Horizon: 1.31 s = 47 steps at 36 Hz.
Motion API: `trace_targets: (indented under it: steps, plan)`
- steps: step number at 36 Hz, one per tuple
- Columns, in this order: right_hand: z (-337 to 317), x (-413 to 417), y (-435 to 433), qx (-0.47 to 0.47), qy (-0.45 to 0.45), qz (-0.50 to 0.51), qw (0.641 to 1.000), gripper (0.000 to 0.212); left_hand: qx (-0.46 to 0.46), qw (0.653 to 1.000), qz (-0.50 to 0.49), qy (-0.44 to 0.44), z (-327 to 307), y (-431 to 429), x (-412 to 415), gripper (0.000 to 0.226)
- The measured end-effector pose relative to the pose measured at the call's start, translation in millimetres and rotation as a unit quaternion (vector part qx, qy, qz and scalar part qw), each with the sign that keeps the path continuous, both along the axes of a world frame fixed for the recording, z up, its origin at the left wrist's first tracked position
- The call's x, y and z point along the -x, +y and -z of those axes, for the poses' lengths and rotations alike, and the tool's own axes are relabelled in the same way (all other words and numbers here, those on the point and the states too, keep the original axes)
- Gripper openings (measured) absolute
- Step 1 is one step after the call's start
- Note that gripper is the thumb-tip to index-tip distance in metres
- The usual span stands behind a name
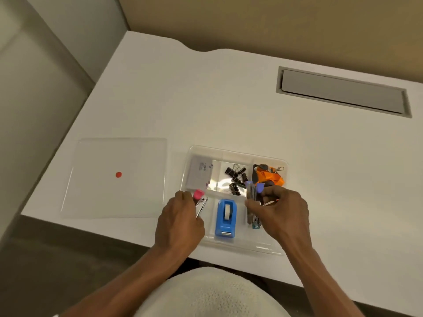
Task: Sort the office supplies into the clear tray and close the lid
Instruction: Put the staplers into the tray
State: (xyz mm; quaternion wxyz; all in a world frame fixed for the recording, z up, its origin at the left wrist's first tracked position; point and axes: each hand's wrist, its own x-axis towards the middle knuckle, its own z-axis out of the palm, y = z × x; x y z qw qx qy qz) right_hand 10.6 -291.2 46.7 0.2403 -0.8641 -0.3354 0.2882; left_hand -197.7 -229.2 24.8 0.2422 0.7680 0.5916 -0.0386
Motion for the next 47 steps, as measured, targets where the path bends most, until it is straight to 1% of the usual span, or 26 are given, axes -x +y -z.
trace_targets:
  steps: [7, 10, 12, 14, 15, 16, 19, 22, 24, 27, 31, 33, 35, 37, 41, 44, 47]
  plan:
    - [8.7, 30.7, 7.5, 0.029, 0.002, -0.028, 0.999, 0.030, 0.044, 0.990, 0.068, 0.113, 21.6, 3.0, -16.8, 0.059]
    - [11.4, 37.4, 4.4, 0.038, -0.002, -0.023, 0.999, 0.031, 0.090, 0.981, 0.075, 0.157, 29.6, 9.3, -22.2, 0.061]
    - [13.2, 40.5, 1.3, 0.044, -0.002, -0.021, 0.999, 0.031, 0.103, 0.975, 0.085, 0.178, 31.3, 11.5, -24.0, 0.055]
    - [15.7, 43.0, -2.2, 0.049, -0.004, -0.020, 0.999, 0.030, 0.076, 0.976, 0.102, 0.177, 34.5, 12.1, -23.0, 0.038]
    - [17.1, 44.0, -3.9, 0.052, -0.006, -0.019, 0.998, 0.030, 0.066, 0.976, 0.106, 0.178, 36.6, 12.5, -23.0, 0.034]
    - [18.4, 45.0, -5.5, 0.056, -0.009, -0.017, 0.998, 0.031, 0.068, 0.974, 0.111, 0.187, 38.8, 13.1, -23.6, 0.036]
    - [21.9, 47.1, -10.0, 0.067, -0.014, -0.012, 0.998, 0.032, 0.062, 0.966, 0.122, 0.220, 46.6, 15.8, -25.9, 0.058]
    - [24.0, 49.1, -12.4, 0.076, -0.013, -0.006, 0.997, 0.032, 0.015, 0.956, 0.153, 0.249, 44.2, 19.3, -24.6, 0.055]
    - [25.2, 50.9, -12.9, 0.083, -0.010, -0.008, 0.996, 0.031, 0.009, 0.957, 0.153, 0.245, 39.8, 21.2, -21.1, 0.055]
    - [26.4, 55.0, -12.3, 0.087, -0.009, -0.014, 0.996, 0.030, 0.012, 0.969, 0.132, 0.210, 26.1, 24.3, -10.9, 0.062]
    - [26.4, 65.3, -6.9, 0.087, -0.011, -0.032, 0.996, 0.025, -0.046, 0.975, 0.095, 0.197, 7.2, 25.8, 14.1, 0.055]
    - [26.8, 73.2, -1.7, 0.090, -0.020, -0.054, 0.994, 0.025, -0.062, 0.976, 0.062, 0.201, 7.2, 26.4, 24.5, 0.057]
    - [27.6, 82.0, 4.7, 0.100, -0.027, -0.076, 0.992, 0.025, -0.067, 0.983, 0.016, 0.170, 14.8, 26.2, 31.0, 0.067]
    - [28.2, 90.7, 11.3, 0.107, -0.035, -0.088, 0.990, 0.024, -0.073, 0.991, -0.016, 0.107, 26.5, 24.0, 32.5, 0.079]
    - [32.7, 103.6, 20.6, 0.101, -0.068, -0.102, 0.987, 0.029, -0.046, 0.997, -0.030, 0.048, 44.6, 24.3, 21.3, 0.105]
    - [36.0, 107.2, 23.2, 0.099, -0.091, -0.101, 0.986, 0.037, -0.025, 0.999, -0.026, 0.041, 52.4, 32.5, 10.1, 0.120]
    - [34.9, 105.7, 21.4, 0.104, -0.095, -0.086, 0.986, 0.037, -0.015, 0.999, -0.009, 0.048, 53.2, 39.6, 0.4, 0.131]
